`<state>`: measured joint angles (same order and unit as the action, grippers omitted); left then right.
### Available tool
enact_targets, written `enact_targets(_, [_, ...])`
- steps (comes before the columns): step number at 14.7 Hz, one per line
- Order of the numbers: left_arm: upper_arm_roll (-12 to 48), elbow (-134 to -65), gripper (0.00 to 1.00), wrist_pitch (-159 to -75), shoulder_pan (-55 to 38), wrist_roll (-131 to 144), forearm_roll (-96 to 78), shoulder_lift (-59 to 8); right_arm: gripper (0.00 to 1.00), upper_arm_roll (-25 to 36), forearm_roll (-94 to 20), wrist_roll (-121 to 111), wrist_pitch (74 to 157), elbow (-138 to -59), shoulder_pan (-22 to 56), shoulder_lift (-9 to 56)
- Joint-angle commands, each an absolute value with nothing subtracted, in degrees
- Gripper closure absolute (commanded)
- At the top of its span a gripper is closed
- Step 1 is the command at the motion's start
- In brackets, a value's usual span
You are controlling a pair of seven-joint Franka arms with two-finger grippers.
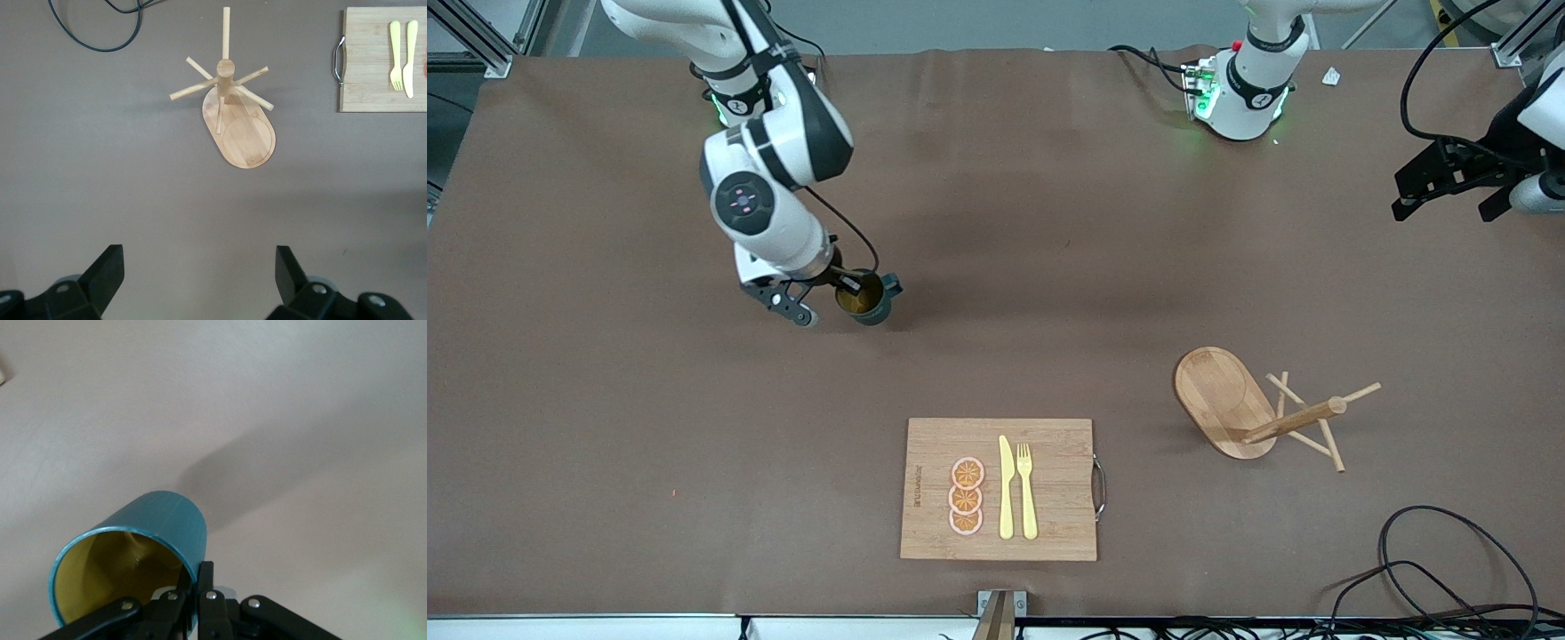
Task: Transfer cup from left to right arm and place
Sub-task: 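Lift the mug with the right gripper and carry it sideways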
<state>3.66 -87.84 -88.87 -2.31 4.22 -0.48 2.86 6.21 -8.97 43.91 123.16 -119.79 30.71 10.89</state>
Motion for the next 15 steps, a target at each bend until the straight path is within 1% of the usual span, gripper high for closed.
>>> enact_targets(1, [3.96,-90.09,0.00,-90.35,-2.46,3.61,-0.88,4.48,1.00,5.54,-11.60,22.65,121.74,-120.94,24.45,9.76])
enact_targets(3, [4.13,-89.91,0.00,-90.70,-2.55,3.60,-0.53,4.48,1.00,5.62,-11.60,7.81,120.59,-120.94,20.85,9.76])
enact_targets(6, [4.22,-89.38,0.00,-91.58,-2.46,3.60,-0.70,4.39,1.00,5.89,-10.73,-17.34,121.02,-120.94,15.04,9.84])
enact_targets(9, [4.22,-89.21,0.00,-93.33,-2.55,3.60,-0.44,4.13,1.00,5.80,-1.08,-29.32,121.99,-120.67,11.52,9.84])
enact_targets(11, [4.22,-89.30,0.00,-93.87,-2.46,3.69,-0.79,3.52,1.00,5.80,-0.27,-39.67,123.04,-120.76,10.03,9.84])
enact_targets(15, [4.22,-89.12,0.00,-93.95,-2.55,3.95,-0.62,3.25,1.00,5.71,-0.26,-65.96,126.82,-121.64,4.58,10.55])
